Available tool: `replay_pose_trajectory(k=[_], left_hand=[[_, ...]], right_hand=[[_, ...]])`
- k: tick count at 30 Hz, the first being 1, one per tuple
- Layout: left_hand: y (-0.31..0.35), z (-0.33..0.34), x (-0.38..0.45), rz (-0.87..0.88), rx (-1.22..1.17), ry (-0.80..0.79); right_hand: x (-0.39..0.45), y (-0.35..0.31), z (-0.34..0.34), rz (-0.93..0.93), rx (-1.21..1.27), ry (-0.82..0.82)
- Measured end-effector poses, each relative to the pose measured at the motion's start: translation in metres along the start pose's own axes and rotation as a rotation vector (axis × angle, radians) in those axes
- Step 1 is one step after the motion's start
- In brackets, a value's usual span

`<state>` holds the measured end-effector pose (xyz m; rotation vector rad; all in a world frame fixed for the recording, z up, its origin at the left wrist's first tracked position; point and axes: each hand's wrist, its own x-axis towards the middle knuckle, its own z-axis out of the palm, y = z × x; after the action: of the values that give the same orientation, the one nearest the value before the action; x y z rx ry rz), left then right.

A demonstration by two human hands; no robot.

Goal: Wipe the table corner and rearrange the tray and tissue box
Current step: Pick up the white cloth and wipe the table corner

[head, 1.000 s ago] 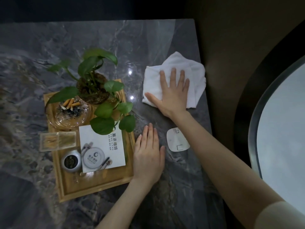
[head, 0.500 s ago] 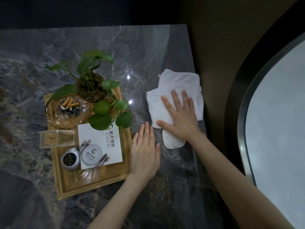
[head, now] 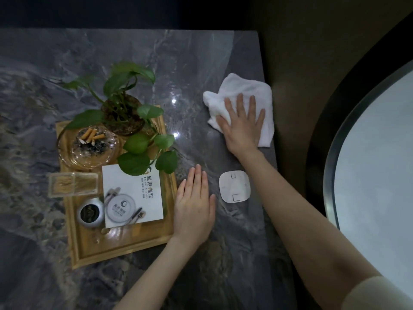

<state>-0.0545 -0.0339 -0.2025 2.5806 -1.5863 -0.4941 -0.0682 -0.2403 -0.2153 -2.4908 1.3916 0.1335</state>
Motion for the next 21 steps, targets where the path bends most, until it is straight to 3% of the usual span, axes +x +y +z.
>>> replay_pose_trajectory(k=[8,11,16,21], left_hand=[[0.001,-0.008,0.001,-0.008,-0.017,-0.083],[0.0,-0.012,0.0,0.011,-0.028,-0.099],[-0.006,-0.03,-0.007,0.101,-0.215,-0.115],[-0.011,-0.057,-0.016,-0.017,-0.568,-0.183]], right_hand=[[-0.044,-0.014,0.011,-0.298,0.088,-0.039],[-0.064,-0.004,0.007,-0.315,0.296,-0.095],[-0.089,-0.016,-0.029,0.113,0.872,-0.21],[-0.11,-0.014,-0.06,0.422,1.337,-0.222]])
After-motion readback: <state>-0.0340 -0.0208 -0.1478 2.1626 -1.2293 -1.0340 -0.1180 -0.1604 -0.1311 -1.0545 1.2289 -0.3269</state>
